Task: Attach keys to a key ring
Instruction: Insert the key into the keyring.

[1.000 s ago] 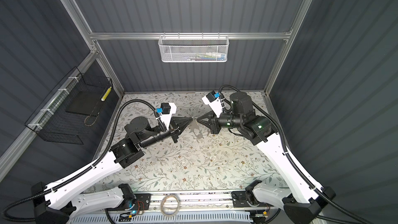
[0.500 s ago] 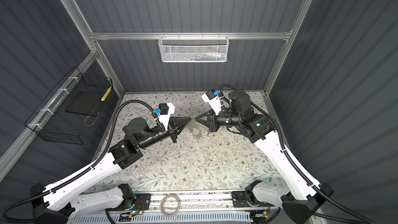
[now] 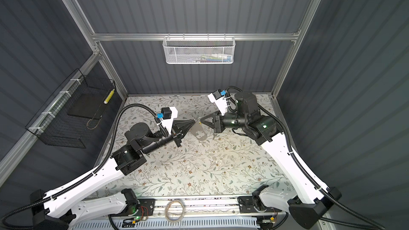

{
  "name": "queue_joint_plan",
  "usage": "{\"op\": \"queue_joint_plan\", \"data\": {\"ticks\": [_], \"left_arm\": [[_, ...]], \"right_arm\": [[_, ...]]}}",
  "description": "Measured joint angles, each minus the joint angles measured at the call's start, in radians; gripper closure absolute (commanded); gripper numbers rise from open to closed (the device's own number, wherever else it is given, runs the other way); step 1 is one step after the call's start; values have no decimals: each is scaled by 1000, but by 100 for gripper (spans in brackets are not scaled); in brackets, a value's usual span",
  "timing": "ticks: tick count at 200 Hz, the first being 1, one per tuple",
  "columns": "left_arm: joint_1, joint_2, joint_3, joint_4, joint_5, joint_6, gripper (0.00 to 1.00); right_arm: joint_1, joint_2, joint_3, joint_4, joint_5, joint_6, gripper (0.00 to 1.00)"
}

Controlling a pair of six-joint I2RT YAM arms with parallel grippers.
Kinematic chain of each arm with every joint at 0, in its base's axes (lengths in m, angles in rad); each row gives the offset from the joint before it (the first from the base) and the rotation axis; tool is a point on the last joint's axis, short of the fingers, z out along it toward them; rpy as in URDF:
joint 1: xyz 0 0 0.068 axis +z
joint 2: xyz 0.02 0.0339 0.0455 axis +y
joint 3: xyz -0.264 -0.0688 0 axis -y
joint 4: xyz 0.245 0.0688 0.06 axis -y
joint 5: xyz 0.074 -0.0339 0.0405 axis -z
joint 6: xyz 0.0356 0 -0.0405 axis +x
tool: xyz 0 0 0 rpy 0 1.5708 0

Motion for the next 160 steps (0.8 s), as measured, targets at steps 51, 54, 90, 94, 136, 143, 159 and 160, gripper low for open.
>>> {"op": "queue_joint_plan", "data": {"ticks": [51,54,90,94,136,143,159,160], "left_arm": [[-2,0,0,4,-6,7,100],[-3,0,0,4,-6,7,100],[-5,0,0,5,-11,10,100],[-5,0,0,5,-13,10,100],[-5,0,0,5,-21,12,100],[-5,0,0,4,-21,14,100],[-6,0,0,4,-21,15,100],[-6,0,0,4,-21,15,100]], "right_arm": [[0,10,11,-6,-3,15,100],[0,10,12,-7,-3,15,100],[3,20,32,-28,2,18,100],[3,22,35,-30,2,18,100],[11,46,69,-62,17,17,100],[14,50,75,-70,23,16,100],[21,55,90,-87,36,14,100],[21,55,90,-88,37,14,100]]}}
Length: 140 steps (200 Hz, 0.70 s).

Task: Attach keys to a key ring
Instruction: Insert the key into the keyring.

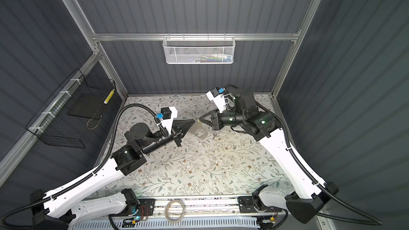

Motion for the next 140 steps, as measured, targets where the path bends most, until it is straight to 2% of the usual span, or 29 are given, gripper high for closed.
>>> {"op": "queue_joint_plan", "data": {"ticks": [140], "left_arm": [[-12,0,0,-17,-7,24,100]], "right_arm": [[30,57,97,-118,69,4,100]]}}
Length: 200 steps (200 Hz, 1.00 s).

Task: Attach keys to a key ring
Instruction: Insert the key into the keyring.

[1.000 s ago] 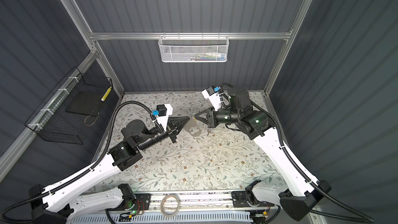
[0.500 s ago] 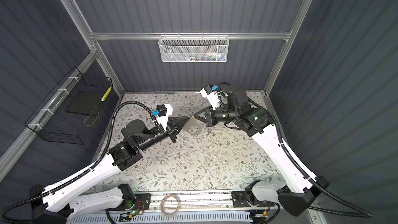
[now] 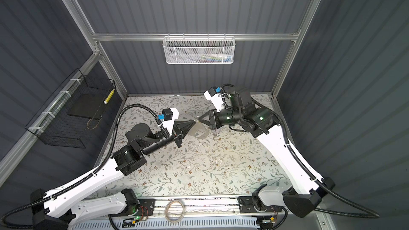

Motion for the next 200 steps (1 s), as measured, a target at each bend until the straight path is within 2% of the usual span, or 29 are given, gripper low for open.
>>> {"op": "queue_joint_plan", "data": {"ticks": [29,80,171,186,200], "left_arm": [[-2,0,0,-12,1,2,100],[-38,-11,0,23,79,6,100],[-38,-11,0,32,87,6,100],[-39,-13,-2,35,84,13,100],[-38,-15,-7,39,80,17,100]], "right_arm": [[1,6,3,-9,8,0,100],[-6,38,-3,-10,82,0,100],[-13,14,-17,-14,131,-4,100],[-17,-10,-39,0,145,-8,69],[-22,-47,-69,23,163,-16,56]]}}
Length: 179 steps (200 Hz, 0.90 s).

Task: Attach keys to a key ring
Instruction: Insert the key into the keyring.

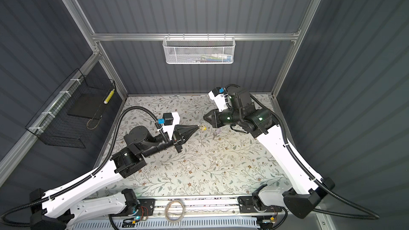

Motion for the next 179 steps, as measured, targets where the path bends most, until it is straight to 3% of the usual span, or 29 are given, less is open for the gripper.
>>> {"op": "queue_joint_plan", "data": {"ticks": [30,64,111,179], "left_arm": [[0,11,0,13,-9,18,100],[29,98,25,47,27,29,100],[268,219,40,245,245,-126,100],[414,380,219,405,597,-314,100]], "right_arm": [[-5,-86,-42,60,40,-27,45],[-6,-151,-86,149,66,-44,40],[-6,-220,-179,247,110,-44,44],[-32,-236,-242,358,143,-70,46]]}}
